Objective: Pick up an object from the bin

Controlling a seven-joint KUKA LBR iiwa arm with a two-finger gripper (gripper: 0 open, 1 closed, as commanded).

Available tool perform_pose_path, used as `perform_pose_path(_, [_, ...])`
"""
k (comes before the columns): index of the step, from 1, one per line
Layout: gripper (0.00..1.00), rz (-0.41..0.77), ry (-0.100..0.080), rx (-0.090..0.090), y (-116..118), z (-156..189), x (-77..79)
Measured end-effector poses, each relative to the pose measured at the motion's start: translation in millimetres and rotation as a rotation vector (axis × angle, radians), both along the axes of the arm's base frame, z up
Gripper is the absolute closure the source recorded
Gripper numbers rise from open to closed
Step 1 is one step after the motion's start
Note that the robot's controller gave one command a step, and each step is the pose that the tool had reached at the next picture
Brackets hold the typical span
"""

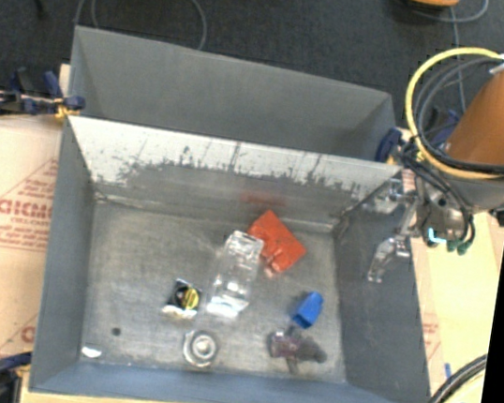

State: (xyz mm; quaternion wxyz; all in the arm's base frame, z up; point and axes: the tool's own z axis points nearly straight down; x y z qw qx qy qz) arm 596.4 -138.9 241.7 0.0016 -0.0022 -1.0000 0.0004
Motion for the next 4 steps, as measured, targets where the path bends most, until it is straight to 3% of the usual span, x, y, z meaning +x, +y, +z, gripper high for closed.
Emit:
perform_pose_path(1, [0.0,-0.081,0.0,0.004,45.7,-133.2,37.6])
perform_pose_path(2, [0.0,-0.12,-0.01,0.001,84.9,-166.6,46.3])
perform_pose_path(3, [1.0,-0.118,-0.015,-0.001,82.9,-163.8,47.4])
perform_pose_path(4, [1.0,-0.144,-0.018,0.001,77.2,25.8,48.1])
